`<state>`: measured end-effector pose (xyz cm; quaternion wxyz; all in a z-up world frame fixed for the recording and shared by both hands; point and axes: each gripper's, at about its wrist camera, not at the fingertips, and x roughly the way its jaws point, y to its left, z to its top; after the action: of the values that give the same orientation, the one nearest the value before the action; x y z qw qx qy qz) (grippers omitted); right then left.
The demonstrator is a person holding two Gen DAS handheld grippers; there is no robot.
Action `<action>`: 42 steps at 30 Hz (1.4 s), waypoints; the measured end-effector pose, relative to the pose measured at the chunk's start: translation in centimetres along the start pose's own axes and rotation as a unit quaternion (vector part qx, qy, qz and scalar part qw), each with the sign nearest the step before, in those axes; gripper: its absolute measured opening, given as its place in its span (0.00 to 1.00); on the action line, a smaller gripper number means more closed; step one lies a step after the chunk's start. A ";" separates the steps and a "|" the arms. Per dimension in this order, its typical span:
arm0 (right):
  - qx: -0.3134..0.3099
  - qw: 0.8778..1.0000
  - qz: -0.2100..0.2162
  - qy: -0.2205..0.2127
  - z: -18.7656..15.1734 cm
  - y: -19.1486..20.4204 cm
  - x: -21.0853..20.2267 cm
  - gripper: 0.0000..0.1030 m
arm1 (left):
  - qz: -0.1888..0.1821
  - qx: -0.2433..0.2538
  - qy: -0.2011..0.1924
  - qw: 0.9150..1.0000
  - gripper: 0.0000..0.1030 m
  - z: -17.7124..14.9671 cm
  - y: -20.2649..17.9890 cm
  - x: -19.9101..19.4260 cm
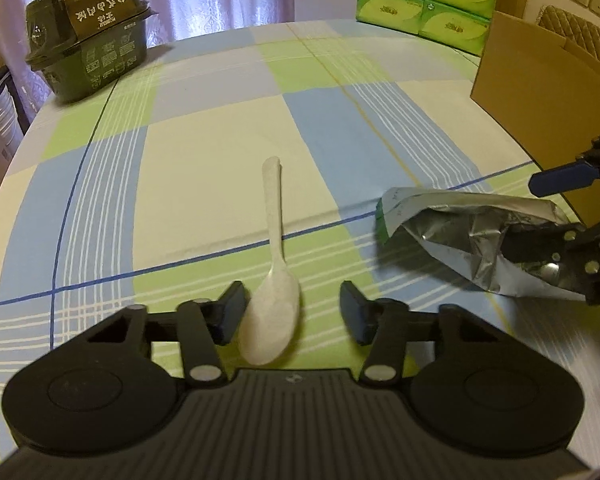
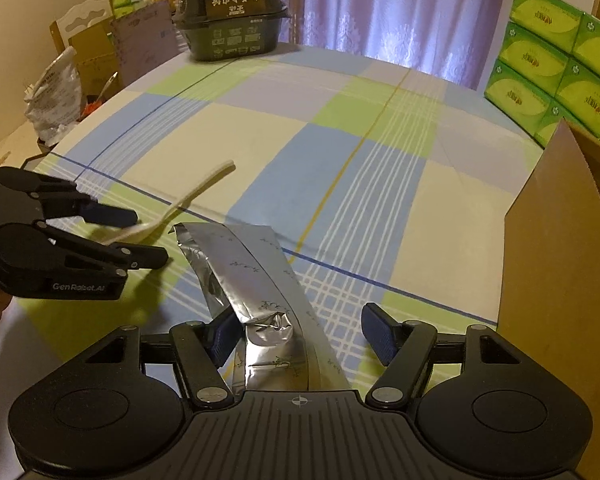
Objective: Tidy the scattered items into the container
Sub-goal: 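Lift the foil bag with the right tool while the left tool grasps the white plastic spoon, then carry the spoon in the left tool while the right tool carries the foil bag toward the box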
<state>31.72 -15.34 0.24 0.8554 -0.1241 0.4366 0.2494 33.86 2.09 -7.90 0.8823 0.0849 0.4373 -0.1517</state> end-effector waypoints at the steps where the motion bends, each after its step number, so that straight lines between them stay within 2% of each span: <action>1: 0.003 1.000 0.002 0.001 0.0 -0.1 0.0 0.69 | 0.000 0.002 0.001 1.000 0.35 -0.1 -0.1 -0.1; 10: 0.013 1.000 0.010 0.006 0.1 -0.3 0.2 0.69 | 0.000 -0.015 0.001 1.000 0.34 -0.7 0.8 -0.7; 13: 0.013 1.000 0.011 0.008 0.1 -0.3 0.3 0.69 | -0.001 -0.011 0.000 1.000 0.26 -0.6 0.7 -0.7; 17: 0.024 1.000 0.018 0.010 0.0 -0.7 0.5 0.69 | -0.003 -0.014 -0.001 1.000 0.26 -0.9 0.6 -1.0; 24: 0.028 0.999 0.037 0.014 0.2 -1.3 0.8 0.69 | -0.011 -0.004 -0.005 1.000 0.25 -3.1 -0.4 -4.1; 35: -0.035 0.996 0.082 0.019 0.3 0.6 1.1 0.69 | -0.019 -0.040 0.004 0.999 0.25 -7.6 -1.0 -7.4; 37: -0.044 0.995 0.089 0.028 0.4 1.1 1.3 0.69 | -0.019 -0.039 0.006 0.999 0.25 -7.7 -1.0 -7.4; 42: -0.069 0.993 0.076 0.065 1.6 1.9 2.8 0.69 | -0.019 -0.030 0.011 0.999 0.25 -7.6 -1.2 -7.3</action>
<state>33.18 -12.21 -1.04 0.7932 -0.1656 0.4815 0.3342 23.62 4.50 -6.64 0.8764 0.0516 0.4532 -0.1546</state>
